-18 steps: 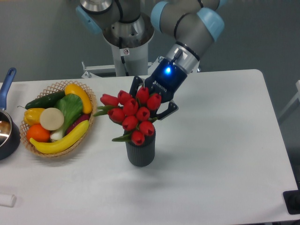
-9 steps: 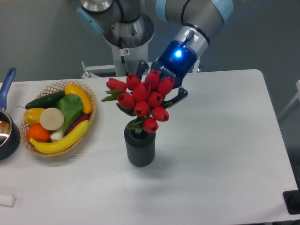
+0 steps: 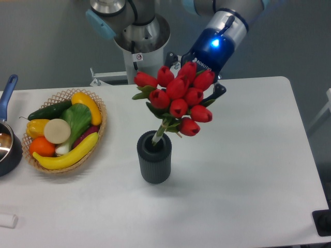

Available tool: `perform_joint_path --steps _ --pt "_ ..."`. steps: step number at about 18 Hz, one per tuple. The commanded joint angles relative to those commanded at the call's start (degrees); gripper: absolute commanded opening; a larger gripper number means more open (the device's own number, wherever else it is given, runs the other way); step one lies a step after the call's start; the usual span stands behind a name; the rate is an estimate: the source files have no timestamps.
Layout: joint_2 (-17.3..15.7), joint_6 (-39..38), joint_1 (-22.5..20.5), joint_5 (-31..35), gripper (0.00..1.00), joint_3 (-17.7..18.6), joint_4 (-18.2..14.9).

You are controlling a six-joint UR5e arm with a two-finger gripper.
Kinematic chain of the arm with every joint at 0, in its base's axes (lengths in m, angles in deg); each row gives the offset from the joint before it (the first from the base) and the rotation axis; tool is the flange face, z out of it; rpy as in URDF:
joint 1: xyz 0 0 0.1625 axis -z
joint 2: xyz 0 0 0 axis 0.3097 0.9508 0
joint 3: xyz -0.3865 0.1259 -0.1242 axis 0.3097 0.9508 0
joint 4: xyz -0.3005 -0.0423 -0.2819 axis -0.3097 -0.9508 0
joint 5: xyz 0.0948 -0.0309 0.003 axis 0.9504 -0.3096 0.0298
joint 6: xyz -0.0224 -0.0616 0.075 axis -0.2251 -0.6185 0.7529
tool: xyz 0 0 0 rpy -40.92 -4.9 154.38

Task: Pick up the flowers from the vase
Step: 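Lift the gripped tulips straight up out of the vase, then carry the tulip bunch up and away from the empty vase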

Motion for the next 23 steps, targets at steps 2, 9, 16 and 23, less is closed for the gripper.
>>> perform_joint_path --steps 2,9,16,23 --pt "0.26 -0.7 -0.88 -0.26 0.48 -1.23 0.0" --pt "6.58 2.27 -3.16 0.09 0.48 -7.03 0.26" --pt "11.6 9.39 -6.07 1.32 0.48 -9.23 0.44" --pt "11.6 9.4 -6.51 1.67 0.48 -8.62 0.61"
